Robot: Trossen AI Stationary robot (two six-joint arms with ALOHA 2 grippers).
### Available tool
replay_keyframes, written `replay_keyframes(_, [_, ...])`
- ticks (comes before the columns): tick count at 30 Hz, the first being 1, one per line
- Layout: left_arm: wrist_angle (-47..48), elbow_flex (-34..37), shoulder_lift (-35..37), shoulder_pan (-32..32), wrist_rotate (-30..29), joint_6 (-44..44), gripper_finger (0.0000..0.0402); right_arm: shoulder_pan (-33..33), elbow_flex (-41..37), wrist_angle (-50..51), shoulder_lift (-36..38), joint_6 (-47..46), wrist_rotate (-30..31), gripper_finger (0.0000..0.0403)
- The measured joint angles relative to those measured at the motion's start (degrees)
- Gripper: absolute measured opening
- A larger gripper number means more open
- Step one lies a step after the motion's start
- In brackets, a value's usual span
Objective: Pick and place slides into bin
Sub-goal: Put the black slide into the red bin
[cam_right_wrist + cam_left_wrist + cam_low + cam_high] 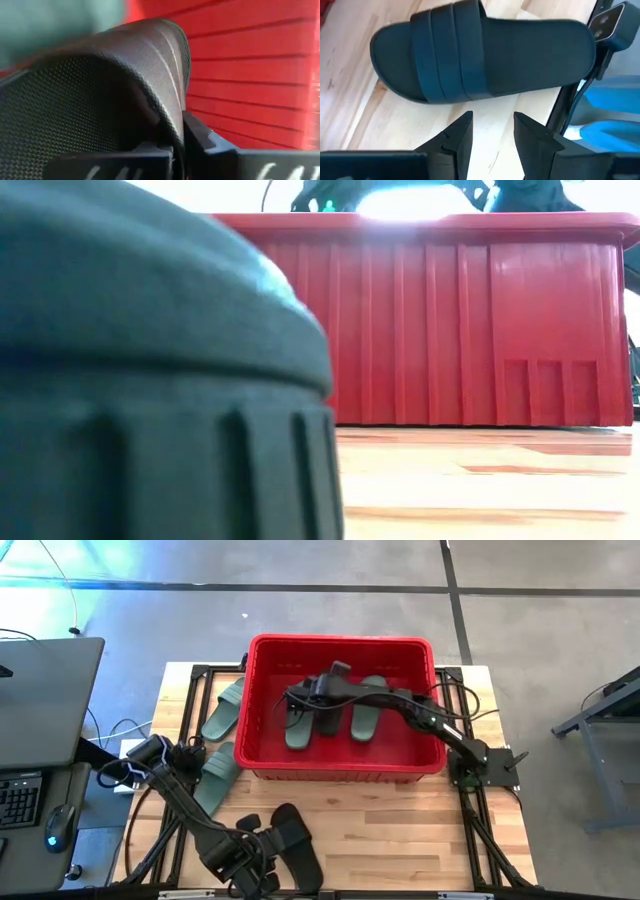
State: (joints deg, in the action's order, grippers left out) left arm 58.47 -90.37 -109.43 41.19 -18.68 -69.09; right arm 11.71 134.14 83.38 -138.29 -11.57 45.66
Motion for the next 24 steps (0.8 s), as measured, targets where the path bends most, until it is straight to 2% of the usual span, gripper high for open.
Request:
replay_keyframes(2, [-0.1,0.0,0.0,0.1,0.1,-0.9,0.0127,0.3,-0.1,-1.1,-0.9,0.1,-2.7,0.0003])
replay_keyframes(7, [-0.1,0.0,0.0,0.1,0.9,-1.7,0.0127,0.9,-0.1,-0.7,-2.0,1.3,-2.5,0.0027])
replay_keyframes(14, [0.1,0.0,0.0,0.1,1.7,-1.2,0.0127,2.1,-0.1,4.0,-2.0,3.6,-2.2,0.0095])
replay_keyframes(18, [0.1,0.0,0.0,0.1,1.8,-0.3,0.0127,2.3,-0.1,6.1,-2.0,1.5,-4.4,0.0135])
replay_keyframes(22, [-0.2,0.0,0.0,0.1,1.7,-0.3,0.0127,1.7,-0.1,6.5,-1.8,2.8,-6.7,0.0166])
replay_keyframes(24, [-0.2,0.0,-0.1,0.1,1.4,-0.3,0.0127,1.0,-0.1,6.4,-1.1,3.7,-5.8,0.0175])
